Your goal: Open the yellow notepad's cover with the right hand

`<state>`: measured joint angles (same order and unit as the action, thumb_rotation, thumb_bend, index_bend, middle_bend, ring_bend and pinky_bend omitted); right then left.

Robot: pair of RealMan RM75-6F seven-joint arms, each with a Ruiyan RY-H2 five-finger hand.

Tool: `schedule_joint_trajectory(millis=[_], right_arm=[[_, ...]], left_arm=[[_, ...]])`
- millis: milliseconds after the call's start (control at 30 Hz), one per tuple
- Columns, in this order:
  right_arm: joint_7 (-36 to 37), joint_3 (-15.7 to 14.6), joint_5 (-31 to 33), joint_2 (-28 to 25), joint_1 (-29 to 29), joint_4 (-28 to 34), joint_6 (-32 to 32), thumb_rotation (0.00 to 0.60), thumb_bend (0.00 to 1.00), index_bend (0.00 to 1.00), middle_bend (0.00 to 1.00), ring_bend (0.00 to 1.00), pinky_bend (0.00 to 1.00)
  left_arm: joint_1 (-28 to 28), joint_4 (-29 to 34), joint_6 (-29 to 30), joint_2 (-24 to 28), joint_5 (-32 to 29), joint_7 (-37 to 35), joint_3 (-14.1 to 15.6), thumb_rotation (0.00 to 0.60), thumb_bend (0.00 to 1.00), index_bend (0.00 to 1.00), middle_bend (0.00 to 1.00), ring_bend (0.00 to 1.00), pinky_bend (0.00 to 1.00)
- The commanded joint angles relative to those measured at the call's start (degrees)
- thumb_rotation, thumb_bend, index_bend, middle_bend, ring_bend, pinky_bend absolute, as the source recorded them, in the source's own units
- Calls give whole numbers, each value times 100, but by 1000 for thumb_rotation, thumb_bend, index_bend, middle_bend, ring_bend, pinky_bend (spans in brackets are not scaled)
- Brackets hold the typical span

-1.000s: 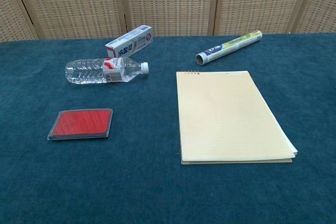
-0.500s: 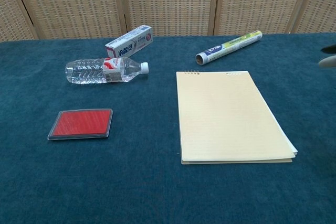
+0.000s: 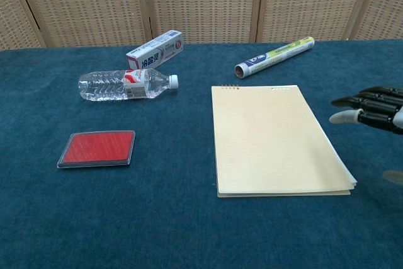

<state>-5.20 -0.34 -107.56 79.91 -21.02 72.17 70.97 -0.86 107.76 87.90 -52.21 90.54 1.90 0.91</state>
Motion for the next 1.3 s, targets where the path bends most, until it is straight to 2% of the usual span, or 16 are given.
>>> schedule_joint_trajectory(millis=[33, 467, 867, 1300], right_arm=[[-57, -91, 28, 198, -57, -162, -77, 600, 364, 106, 30, 0, 22], [-201, -141, 349, 702, -210, -496, -332, 600, 363, 106, 31, 0, 22], [-109, -167, 582, 910, -331, -674, -424, 600, 363, 106, 34, 0, 25], [-444, 112, 968, 1213, -554, -763, -556, 600, 414, 125, 57, 0, 47]], left_arm=[[4, 7, 5, -8, -3, 13, -1, 600, 0, 0, 0, 0, 0], [2, -13, 5, -10, -37, -18, -18, 600, 0, 0, 0, 0, 0], [-7, 6, -22, -46, -73, 67, -26, 600, 0, 0, 0, 0, 0], [-37, 19, -81, -44, -131, 70, -43, 600, 0, 0, 0, 0, 0]])
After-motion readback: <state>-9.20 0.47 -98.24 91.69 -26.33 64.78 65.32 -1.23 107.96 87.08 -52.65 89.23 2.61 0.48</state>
